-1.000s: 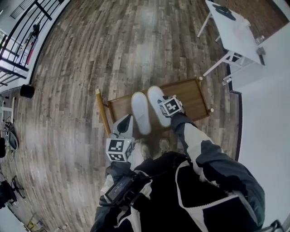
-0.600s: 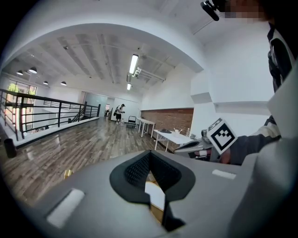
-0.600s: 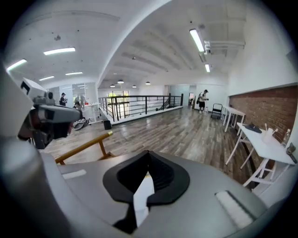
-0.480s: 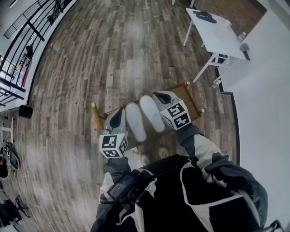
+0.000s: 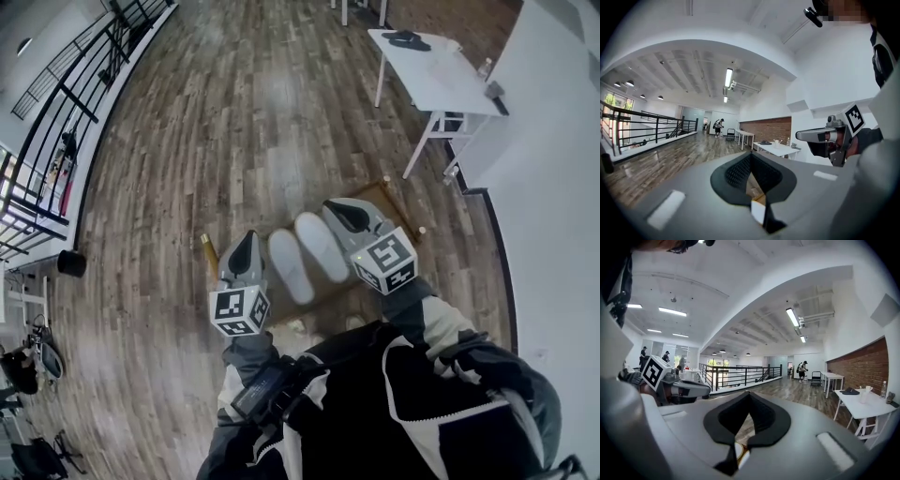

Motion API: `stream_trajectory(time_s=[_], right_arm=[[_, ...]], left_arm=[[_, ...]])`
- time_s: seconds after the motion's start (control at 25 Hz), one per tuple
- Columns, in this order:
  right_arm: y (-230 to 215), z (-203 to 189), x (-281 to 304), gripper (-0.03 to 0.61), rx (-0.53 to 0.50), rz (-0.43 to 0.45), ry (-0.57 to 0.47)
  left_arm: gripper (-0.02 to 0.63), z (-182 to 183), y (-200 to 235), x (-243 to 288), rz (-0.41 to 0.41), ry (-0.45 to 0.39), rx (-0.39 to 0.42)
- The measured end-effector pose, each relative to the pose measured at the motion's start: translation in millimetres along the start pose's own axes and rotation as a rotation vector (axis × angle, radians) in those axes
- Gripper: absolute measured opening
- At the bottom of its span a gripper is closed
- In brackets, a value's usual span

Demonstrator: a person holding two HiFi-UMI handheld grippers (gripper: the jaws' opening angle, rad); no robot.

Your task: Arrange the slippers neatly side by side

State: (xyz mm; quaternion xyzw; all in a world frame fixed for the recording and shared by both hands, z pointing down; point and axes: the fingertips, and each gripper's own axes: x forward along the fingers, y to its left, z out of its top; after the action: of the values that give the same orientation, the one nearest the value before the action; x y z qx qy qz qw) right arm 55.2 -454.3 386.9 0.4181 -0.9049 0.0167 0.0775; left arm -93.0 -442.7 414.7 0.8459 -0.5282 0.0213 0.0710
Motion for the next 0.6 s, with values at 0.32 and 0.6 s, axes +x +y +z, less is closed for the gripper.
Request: stream_trajectory(time_s=[0.32,0.6], right_arm=[[-0.3,-6.8,-4.3,0.003,0.03,-0.023,0.019],[2.9,-10.0,-6.3,0.002,0.015,-0.031,0.041]], left_arm=[[0.011,9.7,-4.9,-6.9,-0.006,-0.014,0.021],[0.011,16.4,-5.6,-11.6,-0.006,-0.028,0.037]])
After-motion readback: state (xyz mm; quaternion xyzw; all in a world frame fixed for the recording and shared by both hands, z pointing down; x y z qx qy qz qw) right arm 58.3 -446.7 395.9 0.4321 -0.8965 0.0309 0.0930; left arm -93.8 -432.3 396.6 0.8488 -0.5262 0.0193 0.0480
